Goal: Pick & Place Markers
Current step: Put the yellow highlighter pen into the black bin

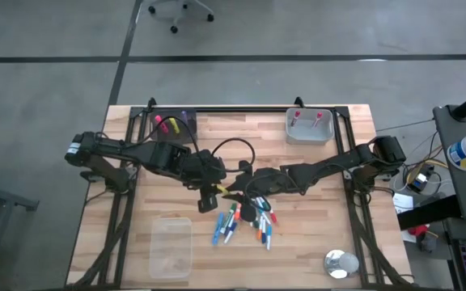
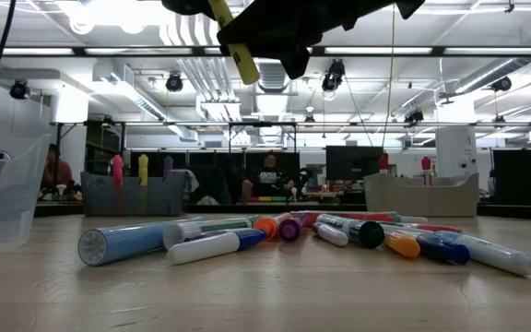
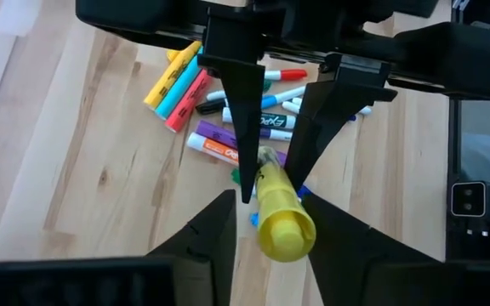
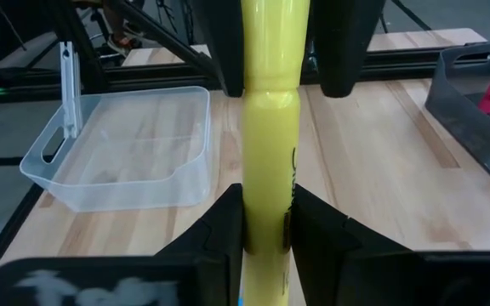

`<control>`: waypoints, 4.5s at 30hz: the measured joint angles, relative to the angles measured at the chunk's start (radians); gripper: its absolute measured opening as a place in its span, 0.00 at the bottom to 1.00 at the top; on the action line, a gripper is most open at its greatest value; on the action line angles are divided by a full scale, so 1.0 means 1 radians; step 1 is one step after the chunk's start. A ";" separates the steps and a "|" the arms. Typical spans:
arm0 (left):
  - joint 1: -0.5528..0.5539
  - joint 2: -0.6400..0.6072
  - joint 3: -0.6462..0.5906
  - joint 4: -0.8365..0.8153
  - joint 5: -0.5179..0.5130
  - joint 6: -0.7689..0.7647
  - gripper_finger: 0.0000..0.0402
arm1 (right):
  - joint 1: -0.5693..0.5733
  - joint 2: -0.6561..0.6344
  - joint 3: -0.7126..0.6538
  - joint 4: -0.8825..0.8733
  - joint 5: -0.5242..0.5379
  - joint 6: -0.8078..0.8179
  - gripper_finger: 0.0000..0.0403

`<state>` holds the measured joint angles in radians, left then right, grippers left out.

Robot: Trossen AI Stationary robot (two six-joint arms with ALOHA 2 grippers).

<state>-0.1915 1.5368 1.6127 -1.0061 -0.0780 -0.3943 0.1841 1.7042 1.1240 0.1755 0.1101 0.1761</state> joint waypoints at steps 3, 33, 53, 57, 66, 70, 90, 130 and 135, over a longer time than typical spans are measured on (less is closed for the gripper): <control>0.000 0.000 0.000 0.001 0.000 0.000 0.28 | 0.000 0.000 0.000 0.014 0.023 0.000 0.20; 0.002 -0.002 0.000 -0.029 -0.001 0.053 0.27 | 0.001 0.000 -0.012 -0.054 0.031 0.008 0.46; 0.001 -0.004 -0.001 -0.039 -0.001 0.051 0.27 | 0.000 0.000 -0.018 -0.053 0.031 0.004 0.45; 0.000 -0.004 -0.004 -0.123 -0.003 0.007 0.27 | 0.000 0.000 -0.019 -0.071 0.031 0.006 0.45; 0.000 -0.004 -0.079 -0.242 -0.069 -0.085 0.27 | 0.000 0.000 -0.020 -0.167 0.031 0.008 0.45; 0.000 -0.004 -0.146 -0.208 -0.069 -0.085 0.27 | 0.000 0.000 -0.020 -0.212 0.032 0.017 0.45; 0.000 -0.008 -0.345 -0.569 -0.071 -0.120 0.27 | -0.009 0.000 -0.020 -0.221 0.049 0.026 0.45; -0.024 -0.089 -0.848 -0.478 0.357 -0.109 0.01 | -0.008 0.000 -0.021 -0.222 0.048 0.024 0.45; -0.026 -0.092 -0.848 -0.445 0.445 -0.136 0.00 | -0.008 0.000 -0.021 -0.222 0.048 0.027 0.45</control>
<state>-0.2173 1.4451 0.7643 -1.4512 0.3673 -0.5300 0.1761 1.7042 1.1030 -0.0464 0.1581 0.2027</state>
